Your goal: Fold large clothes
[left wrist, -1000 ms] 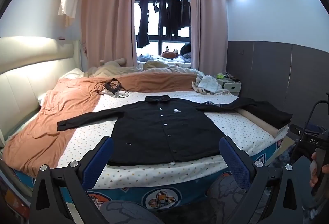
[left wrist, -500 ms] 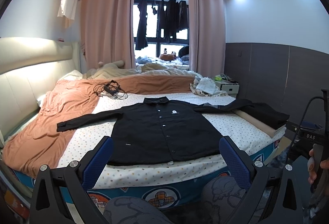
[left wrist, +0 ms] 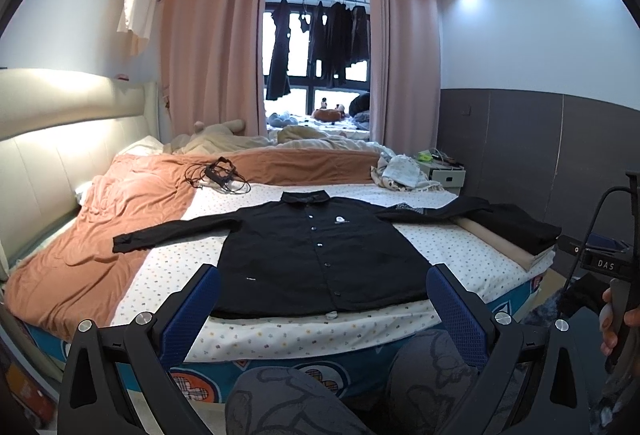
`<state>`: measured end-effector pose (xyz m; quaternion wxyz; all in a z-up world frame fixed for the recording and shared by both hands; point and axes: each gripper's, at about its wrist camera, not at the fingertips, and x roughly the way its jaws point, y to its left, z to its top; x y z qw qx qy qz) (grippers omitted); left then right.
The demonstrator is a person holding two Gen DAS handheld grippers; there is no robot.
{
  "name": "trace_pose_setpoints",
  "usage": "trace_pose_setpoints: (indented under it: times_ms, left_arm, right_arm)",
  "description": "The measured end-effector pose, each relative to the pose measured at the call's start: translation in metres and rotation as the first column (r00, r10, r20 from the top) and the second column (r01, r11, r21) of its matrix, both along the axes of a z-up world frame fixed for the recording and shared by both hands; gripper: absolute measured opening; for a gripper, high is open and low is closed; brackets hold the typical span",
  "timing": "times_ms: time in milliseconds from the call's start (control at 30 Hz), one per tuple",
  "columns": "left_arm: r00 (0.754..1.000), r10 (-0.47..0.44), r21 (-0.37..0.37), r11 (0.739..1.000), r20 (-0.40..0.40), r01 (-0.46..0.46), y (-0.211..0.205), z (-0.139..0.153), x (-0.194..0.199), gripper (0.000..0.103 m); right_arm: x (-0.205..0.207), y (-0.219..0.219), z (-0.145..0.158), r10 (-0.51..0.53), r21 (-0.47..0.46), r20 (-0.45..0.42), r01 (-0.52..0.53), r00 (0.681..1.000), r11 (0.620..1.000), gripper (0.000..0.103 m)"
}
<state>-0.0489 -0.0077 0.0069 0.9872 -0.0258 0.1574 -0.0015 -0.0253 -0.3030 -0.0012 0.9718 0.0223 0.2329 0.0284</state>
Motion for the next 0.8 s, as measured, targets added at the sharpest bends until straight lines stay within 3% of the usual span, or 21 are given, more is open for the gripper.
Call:
trace_pose_setpoints:
  times_ms: [100, 800]
  left_arm:
    - [1.0, -0.016, -0.014, 1.0, -0.026, 0.016, -0.0017, -0.0013, 0.0005, 0.102]
    - [1.0, -0.022, -0.024, 0.999, -0.005, 0.022, -0.0022, 0.0005, -0.0057, 0.103]
  right_arm:
    - [-0.0009, -0.0005, -0.0001, -0.005, 0.006, -0.001, 0.005, 1.0, 1.0, 0.103]
    - [-0.0029, -0.0053, 0.0021, -0.015, 0.018, 0.02, 0.014, 1.0, 1.0, 0.103]
